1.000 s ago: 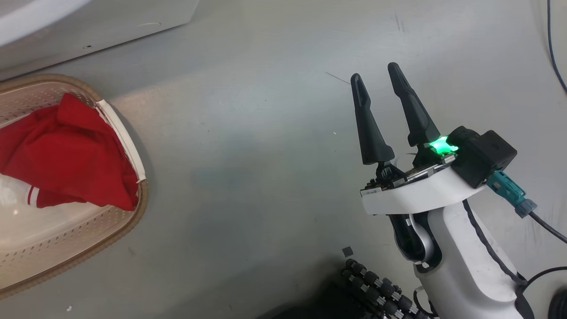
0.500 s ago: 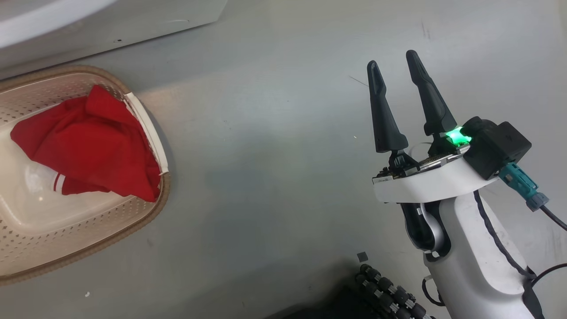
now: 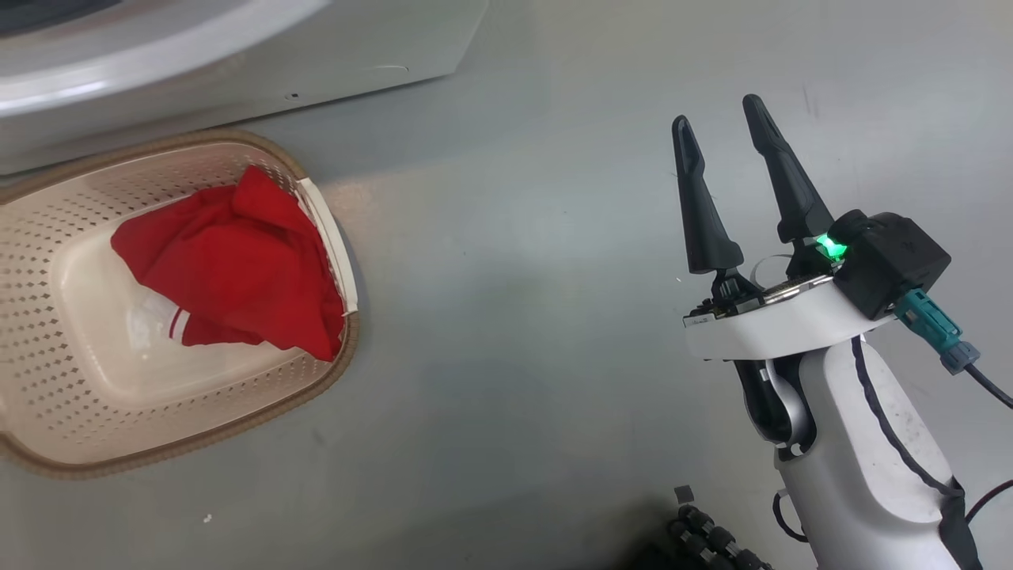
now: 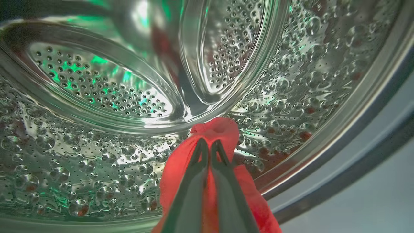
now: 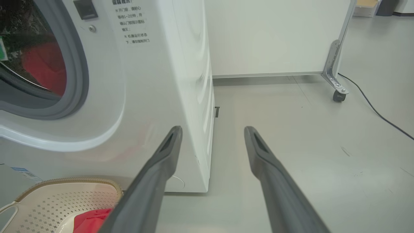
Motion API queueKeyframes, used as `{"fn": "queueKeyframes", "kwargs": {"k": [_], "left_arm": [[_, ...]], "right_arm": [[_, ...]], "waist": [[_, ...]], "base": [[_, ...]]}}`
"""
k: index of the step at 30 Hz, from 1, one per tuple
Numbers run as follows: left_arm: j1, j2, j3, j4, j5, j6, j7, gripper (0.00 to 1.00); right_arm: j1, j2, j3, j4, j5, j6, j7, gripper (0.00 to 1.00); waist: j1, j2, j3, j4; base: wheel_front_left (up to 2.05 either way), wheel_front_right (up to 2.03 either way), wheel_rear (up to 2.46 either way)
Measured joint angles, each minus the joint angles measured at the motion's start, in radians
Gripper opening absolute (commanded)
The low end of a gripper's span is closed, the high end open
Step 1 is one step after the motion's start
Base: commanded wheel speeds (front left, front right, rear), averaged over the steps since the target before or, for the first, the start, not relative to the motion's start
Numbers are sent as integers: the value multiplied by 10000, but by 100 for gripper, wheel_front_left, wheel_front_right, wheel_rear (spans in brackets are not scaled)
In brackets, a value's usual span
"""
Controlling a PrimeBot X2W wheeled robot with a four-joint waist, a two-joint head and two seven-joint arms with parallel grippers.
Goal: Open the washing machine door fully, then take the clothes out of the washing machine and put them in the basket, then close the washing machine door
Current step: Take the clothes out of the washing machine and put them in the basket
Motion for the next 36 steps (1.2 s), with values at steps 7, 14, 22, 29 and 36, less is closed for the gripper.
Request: {"fn": "queueKeyframes", "kwargs": {"k": [7, 14, 22, 29, 36], "left_arm": [[1244, -825, 148, -316, -430, 222, -1523, 0], [2378, -1344, 155, -819, -570, 445, -2871, 0], [3701, -1611, 234, -1467, -688, 740, -4238, 0], [4668, -1923, 330, -2148, -688, 901, -4907, 0], [5665, -2173, 242, -2853, -686, 930, -4911, 0]], "right_arm": [[425, -65, -318, 219, -431, 84, 0, 100], [829, -161, -537, 345, -625, 117, 0, 100], [1205, -146, -732, 435, -755, 171, 0, 100], [1717, -144, -826, 552, -848, 173, 0, 100], [2161, -136, -836, 610, -936, 174, 0, 100]], "waist": [[-1, 0, -592, 440], [-1, 0, -1250, 942], [-1, 0, -2126, 1408], [-1, 0, -2926, 1724], [-1, 0, -3700, 2001]], "base": [[0, 0, 0], [0, 0, 0], [0, 0, 0], [0, 0, 0], [0, 0, 0]]}}
